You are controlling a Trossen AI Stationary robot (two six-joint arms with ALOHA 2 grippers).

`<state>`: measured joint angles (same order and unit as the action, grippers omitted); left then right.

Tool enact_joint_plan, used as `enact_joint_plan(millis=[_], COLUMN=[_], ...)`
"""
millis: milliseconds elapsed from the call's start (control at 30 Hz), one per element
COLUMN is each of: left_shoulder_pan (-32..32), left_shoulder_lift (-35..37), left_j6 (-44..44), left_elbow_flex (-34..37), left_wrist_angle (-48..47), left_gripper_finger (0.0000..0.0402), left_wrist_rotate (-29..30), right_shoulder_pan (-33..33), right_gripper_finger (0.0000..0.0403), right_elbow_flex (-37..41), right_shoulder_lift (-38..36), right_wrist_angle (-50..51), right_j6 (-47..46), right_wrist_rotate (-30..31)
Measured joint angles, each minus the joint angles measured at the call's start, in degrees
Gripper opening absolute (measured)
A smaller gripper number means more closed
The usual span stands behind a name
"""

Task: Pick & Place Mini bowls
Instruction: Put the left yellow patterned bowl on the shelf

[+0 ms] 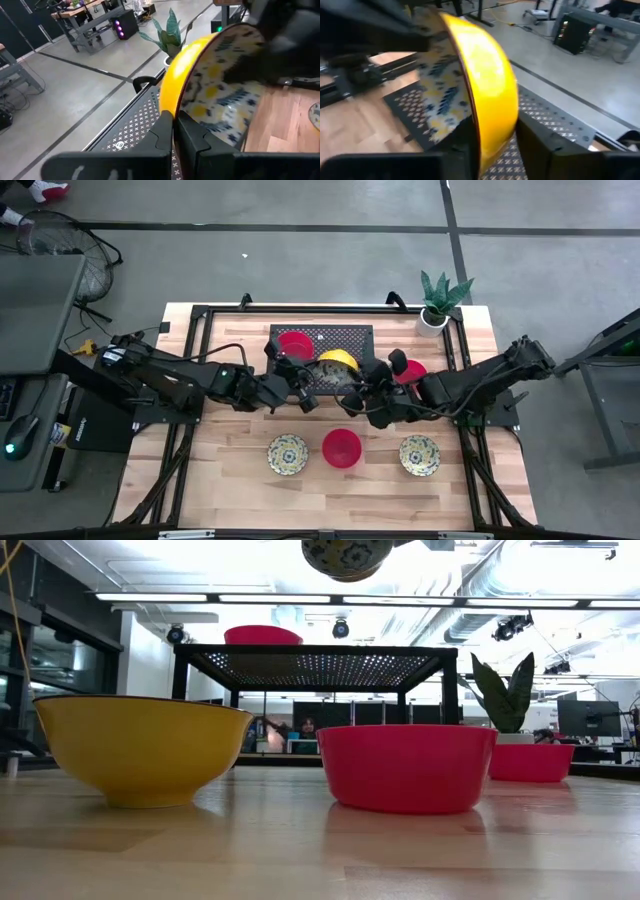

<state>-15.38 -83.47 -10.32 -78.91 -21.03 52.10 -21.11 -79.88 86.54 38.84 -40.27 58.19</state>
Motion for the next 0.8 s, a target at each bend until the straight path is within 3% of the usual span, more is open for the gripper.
enact_joint_plan(millis=[267, 500, 800], left_shoulder_pan=[-0.33, -0.18, 0.15], left_shoulder_lift=[0.01, 0.01, 0.01], left_j6=[-0.18, 1.7, 19.72], left_elbow_flex=[0.0, -0.07, -0.04], left_wrist_angle=[0.45, 1.17, 5.95], left_gripper_finger=[0.0001, 0.0001, 0.0031], left_wrist_rotate=[-4.05, -6.99, -10.48], right_shoulder_pan=[1.0, 2.58, 5.89], right_gripper_finger=[0.001, 0.001, 0.0005], right_elbow_flex=[0.09, 0.11, 0.09], right_shoulder_lift=[-0.24, -2.59, -5.17], right_wrist_angle=[3.6, 5.48, 6.31], right_j6=[-1.65, -1.54, 2.19], right_wrist_rotate=[-0.74, -5.11, -9.18])
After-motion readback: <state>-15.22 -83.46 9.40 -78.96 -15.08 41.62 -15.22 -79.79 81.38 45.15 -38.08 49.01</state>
